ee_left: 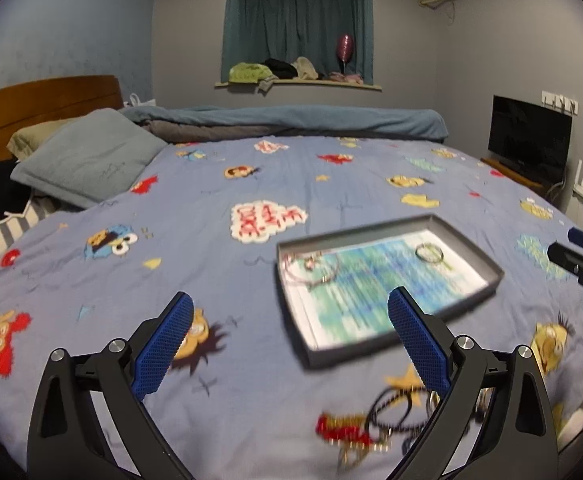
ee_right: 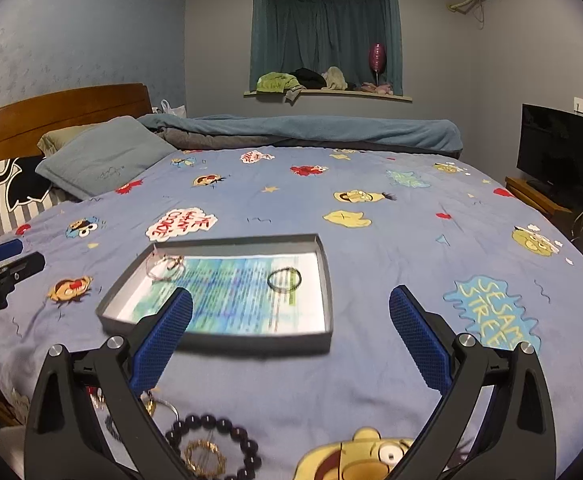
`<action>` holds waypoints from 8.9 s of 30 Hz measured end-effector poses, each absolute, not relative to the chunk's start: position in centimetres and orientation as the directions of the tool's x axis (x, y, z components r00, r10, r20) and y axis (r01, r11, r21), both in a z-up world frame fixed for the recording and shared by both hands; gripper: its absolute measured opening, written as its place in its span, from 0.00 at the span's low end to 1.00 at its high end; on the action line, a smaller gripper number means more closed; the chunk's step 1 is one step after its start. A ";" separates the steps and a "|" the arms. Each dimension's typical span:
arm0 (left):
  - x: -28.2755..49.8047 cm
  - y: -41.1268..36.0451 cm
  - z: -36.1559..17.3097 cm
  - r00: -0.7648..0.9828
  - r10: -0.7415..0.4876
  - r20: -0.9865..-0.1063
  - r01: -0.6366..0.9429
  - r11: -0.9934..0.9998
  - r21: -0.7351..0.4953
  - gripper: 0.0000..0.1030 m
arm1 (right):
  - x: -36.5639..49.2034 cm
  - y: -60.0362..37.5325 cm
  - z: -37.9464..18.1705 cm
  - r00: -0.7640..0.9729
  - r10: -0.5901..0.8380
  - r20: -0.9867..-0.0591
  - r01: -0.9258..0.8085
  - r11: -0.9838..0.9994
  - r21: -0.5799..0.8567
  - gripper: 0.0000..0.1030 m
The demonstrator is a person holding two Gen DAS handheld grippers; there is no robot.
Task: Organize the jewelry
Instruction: 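Move both open tools back over the jewelry pile, then grasp the red tassel earrings with the left tool while the right grasps the black bead bracelet, then lower the red earrings into the gray tray while the right tool drops the black bracelet, then move both open tools back over the remaining jewelry, then grasp the pearl hair clip with the left tool while the right grasps the gold clip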
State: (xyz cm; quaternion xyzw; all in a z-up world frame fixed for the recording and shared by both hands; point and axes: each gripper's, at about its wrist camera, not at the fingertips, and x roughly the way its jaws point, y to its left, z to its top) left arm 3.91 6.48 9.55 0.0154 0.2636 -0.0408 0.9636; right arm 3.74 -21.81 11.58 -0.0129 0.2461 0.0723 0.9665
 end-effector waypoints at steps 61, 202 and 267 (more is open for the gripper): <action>-1.0 2.6 -1.9 0.727 -0.226 -0.648 0.317 0.948 0.024 0.34 | -0.3 -20.5 0.7 0.755 0.247 -0.607 -0.303 0.953 0.010 0.37; 15.8 3.7 0.5 0.737 -0.216 -0.640 0.290 0.957 0.011 0.54 | 15.1 -21.5 3.9 0.805 0.185 -0.563 -0.175 0.982 0.072 0.48; -1.0 3.6 -1.9 0.777 -0.166 -0.608 0.255 0.965 0.063 0.94 | -1.8 -22.0 0.2 0.794 0.171 -0.584 -0.185 0.982 0.037 0.95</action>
